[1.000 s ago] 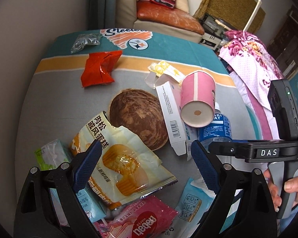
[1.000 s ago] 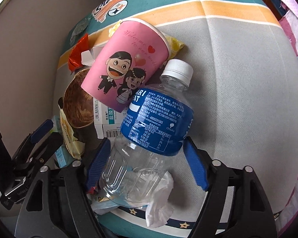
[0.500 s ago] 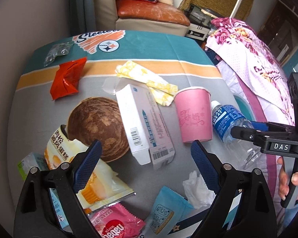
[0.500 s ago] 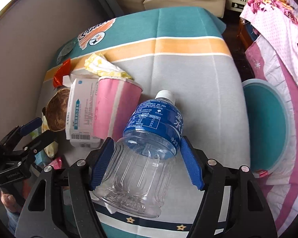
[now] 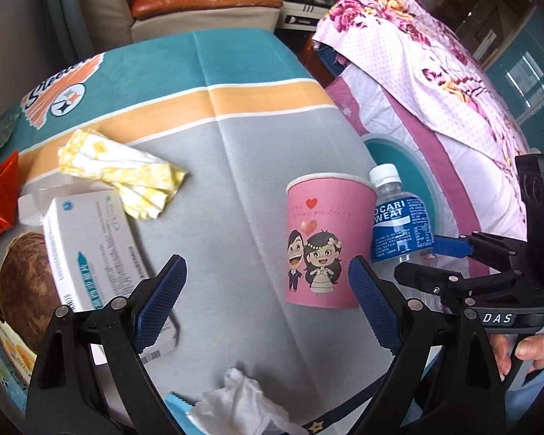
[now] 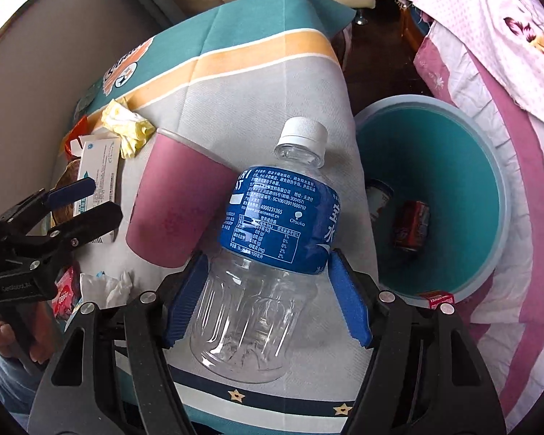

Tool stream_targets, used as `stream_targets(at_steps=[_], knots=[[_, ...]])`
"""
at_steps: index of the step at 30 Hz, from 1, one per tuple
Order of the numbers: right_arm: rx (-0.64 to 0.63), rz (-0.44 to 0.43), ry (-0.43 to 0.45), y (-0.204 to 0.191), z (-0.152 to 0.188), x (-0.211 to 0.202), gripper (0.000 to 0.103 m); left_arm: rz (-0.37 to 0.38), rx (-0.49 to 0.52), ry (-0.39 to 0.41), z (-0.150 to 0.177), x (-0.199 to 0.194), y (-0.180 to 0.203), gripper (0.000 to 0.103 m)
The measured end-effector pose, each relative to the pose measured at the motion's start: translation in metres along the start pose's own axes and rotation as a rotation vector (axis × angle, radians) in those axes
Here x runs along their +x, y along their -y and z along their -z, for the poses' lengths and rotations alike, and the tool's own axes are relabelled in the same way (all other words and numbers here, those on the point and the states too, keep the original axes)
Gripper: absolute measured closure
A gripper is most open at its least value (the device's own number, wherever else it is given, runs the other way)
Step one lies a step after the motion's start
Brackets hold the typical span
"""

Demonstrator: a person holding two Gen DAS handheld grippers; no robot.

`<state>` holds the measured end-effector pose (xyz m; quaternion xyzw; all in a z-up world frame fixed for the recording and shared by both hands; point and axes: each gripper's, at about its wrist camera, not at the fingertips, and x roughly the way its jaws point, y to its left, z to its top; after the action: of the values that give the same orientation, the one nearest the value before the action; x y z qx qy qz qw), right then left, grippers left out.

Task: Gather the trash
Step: 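Grasp the pink paper cup with the left tool while the right tool grasps the water bottle, then carry the pink cup and water bottle over the teal bin with both tools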

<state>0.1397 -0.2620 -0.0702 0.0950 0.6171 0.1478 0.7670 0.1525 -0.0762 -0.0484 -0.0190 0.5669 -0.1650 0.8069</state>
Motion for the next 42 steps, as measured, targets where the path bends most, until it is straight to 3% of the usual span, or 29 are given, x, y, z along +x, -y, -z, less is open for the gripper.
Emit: stream_targets(at_steps=[6,12,15,16,18,19,20,30,42], knots=[[-0.001,-0.099,-0.02,0.027,0.022,-0.01,0.038,0.008,0.073,-0.038,-0.009,0.024,0.037,0.012],[-0.021,-0.115,-0.021,0.04,0.036,-0.018,0.038,0.027,0.086,-0.057,-0.011,0.042,0.046,0.01],[-0.036,-0.111,-0.018,0.041,0.038,-0.019,0.038,-0.044,0.101,-0.069,-0.013,0.053,0.05,0.011],[-0.038,-0.111,-0.017,0.041,0.038,-0.02,0.038,-0.051,0.102,-0.078,-0.013,0.058,0.049,0.013],[-0.033,-0.114,-0.017,0.042,0.039,-0.019,0.038,-0.042,0.088,-0.098,-0.012,0.066,0.045,0.026],[-0.032,-0.113,-0.016,0.042,0.038,-0.019,0.038,-0.052,0.087,-0.1,-0.011,0.067,0.042,0.038],[-0.034,-0.111,-0.015,0.041,0.037,-0.019,0.038,-0.071,0.093,-0.087,-0.009,0.065,0.04,0.04],[-0.093,-0.057,-0.011,0.008,0.012,-0.003,0.037,-0.137,0.03,-0.065,0.006,0.042,-0.006,0.04],[-0.07,-0.026,-0.046,-0.004,-0.008,0.015,0.035,-0.118,-0.015,-0.047,0.013,0.036,-0.022,0.039]])
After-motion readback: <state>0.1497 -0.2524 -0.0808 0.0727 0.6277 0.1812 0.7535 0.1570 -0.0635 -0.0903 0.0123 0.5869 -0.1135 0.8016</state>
